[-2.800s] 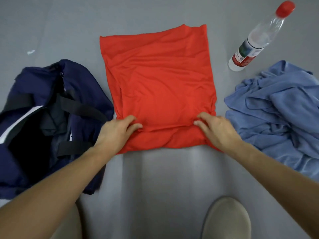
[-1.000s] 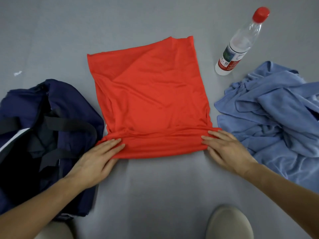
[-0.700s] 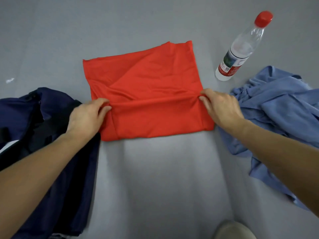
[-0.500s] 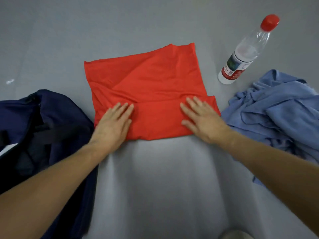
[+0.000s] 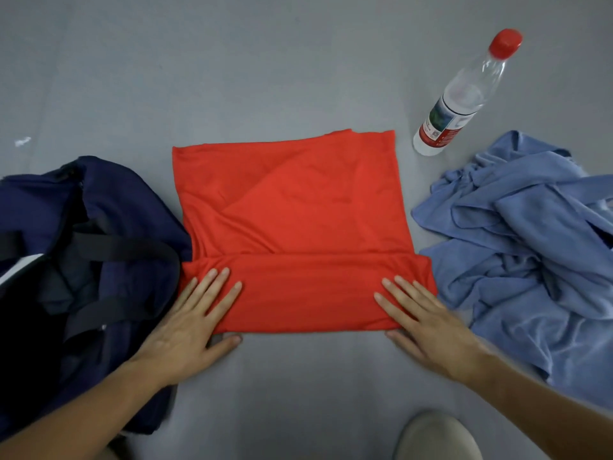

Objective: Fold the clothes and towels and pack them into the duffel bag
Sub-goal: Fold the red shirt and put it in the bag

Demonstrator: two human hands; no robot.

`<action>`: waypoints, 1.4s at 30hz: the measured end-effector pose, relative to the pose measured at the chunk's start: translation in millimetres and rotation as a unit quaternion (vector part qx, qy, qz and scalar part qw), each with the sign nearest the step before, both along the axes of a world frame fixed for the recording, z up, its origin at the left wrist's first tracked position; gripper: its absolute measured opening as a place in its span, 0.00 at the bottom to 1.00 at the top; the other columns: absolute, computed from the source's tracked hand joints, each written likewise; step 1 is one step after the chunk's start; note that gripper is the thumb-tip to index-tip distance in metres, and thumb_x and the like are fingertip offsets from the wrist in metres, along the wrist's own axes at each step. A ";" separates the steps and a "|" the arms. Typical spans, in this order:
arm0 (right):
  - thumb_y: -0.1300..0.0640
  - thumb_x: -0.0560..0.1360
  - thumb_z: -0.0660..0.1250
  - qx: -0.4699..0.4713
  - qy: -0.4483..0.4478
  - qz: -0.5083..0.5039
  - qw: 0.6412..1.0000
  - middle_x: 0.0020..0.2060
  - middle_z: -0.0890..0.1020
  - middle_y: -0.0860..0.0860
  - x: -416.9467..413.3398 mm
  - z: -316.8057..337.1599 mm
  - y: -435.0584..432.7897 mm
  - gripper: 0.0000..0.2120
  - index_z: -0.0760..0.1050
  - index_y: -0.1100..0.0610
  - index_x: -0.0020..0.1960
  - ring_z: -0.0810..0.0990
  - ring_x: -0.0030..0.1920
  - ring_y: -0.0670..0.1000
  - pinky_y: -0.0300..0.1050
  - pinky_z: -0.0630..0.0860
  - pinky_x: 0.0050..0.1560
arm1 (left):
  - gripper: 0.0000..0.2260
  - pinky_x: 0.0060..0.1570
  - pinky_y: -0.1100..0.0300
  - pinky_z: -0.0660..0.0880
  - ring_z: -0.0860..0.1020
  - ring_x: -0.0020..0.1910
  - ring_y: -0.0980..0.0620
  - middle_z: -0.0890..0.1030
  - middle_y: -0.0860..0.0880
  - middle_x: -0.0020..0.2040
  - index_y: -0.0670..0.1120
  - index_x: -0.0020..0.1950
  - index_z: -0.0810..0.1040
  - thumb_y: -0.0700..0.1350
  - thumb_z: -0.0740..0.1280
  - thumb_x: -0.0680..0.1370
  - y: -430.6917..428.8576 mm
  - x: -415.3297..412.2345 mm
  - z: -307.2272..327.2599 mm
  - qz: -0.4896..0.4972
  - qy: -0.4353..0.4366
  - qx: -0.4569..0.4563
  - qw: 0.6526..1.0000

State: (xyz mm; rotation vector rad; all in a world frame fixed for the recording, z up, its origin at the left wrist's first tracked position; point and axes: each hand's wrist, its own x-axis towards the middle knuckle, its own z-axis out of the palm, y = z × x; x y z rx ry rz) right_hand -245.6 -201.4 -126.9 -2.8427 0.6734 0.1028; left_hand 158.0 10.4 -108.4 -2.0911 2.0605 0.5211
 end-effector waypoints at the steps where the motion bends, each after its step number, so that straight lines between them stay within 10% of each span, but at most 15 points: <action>1: 0.43 0.82 0.57 -0.009 -0.008 0.003 1.000 0.79 0.62 0.53 -7.5 -1.2 -1.1 0.28 0.62 0.52 0.79 0.60 0.79 0.55 0.57 0.62 0.75 | 0.38 0.77 0.47 0.43 0.41 0.81 0.47 0.41 0.47 0.82 0.51 0.83 0.43 0.68 0.52 0.80 3.1 3.1 0.8 -0.004 -0.004 0.006 1.000; 8: 0.56 0.77 0.60 -0.031 -0.104 -0.019 0.994 0.61 0.82 0.49 9.5 12.0 -27.3 0.18 0.78 0.51 0.64 0.81 0.59 0.54 0.51 0.77 0.55 | 0.26 0.75 0.52 0.59 0.66 0.76 0.46 0.66 0.47 0.78 0.47 0.79 0.64 0.57 0.48 0.84 -16.4 14.3 8.7 0.014 0.022 -0.074 0.997; 13: 0.56 0.79 0.60 -0.051 -0.141 -0.100 0.984 0.45 0.85 0.56 73.3 46.3 -84.9 0.14 0.80 0.57 0.59 0.83 0.43 0.61 0.56 0.79 0.46 | 0.18 0.49 0.49 0.80 0.81 0.53 0.44 0.81 0.49 0.57 0.47 0.62 0.80 0.54 0.57 0.81 -85.4 46.3 43.8 0.079 0.006 -0.183 0.980; 19: 0.55 0.80 0.62 -0.069 -0.097 -0.163 0.979 0.69 0.74 0.61 124.8 31.7 -137.0 0.21 0.72 0.59 0.72 0.72 0.69 0.65 0.60 0.69 0.69 | 0.17 0.64 0.42 0.71 0.76 0.62 0.35 0.79 0.38 0.62 0.41 0.71 0.75 0.41 0.63 0.81 -165.2 61.0 35.2 0.117 -0.073 -0.260 0.956; 27: 0.25 0.75 0.48 -0.008 0.075 -0.061 0.995 0.81 0.46 0.50 92.1 0.5 -85.6 0.43 0.44 0.47 0.82 0.42 0.81 0.52 0.57 0.43 0.79 | 0.36 0.78 0.40 0.41 0.37 0.80 0.50 0.37 0.50 0.81 0.59 0.81 0.38 0.73 0.41 0.77 -111.6 20.1 -12.2 0.091 -0.022 -0.034 0.995; 36: 0.38 0.81 0.53 -0.016 0.029 -0.024 0.999 0.81 0.54 0.53 32.0 -4.8 -10.6 0.34 0.51 0.51 0.82 0.51 0.81 0.55 0.59 0.54 0.78 | 0.39 0.77 0.41 0.49 0.48 0.81 0.45 0.47 0.45 0.83 0.51 0.83 0.50 0.70 0.56 0.78 -16.1 -1.6 -5.5 -0.006 0.005 -0.051 0.999; 42: 0.52 0.80 0.57 -0.062 -0.056 0.007 0.996 0.73 0.73 0.53 5.6 -3.8 -19.0 0.22 0.73 0.54 0.72 0.71 0.73 0.56 0.57 0.64 0.72 | 0.25 0.74 0.47 0.62 0.66 0.76 0.44 0.67 0.44 0.77 0.45 0.78 0.67 0.52 0.54 0.82 -8.3 17.1 -7.0 -0.018 0.011 -0.122 0.992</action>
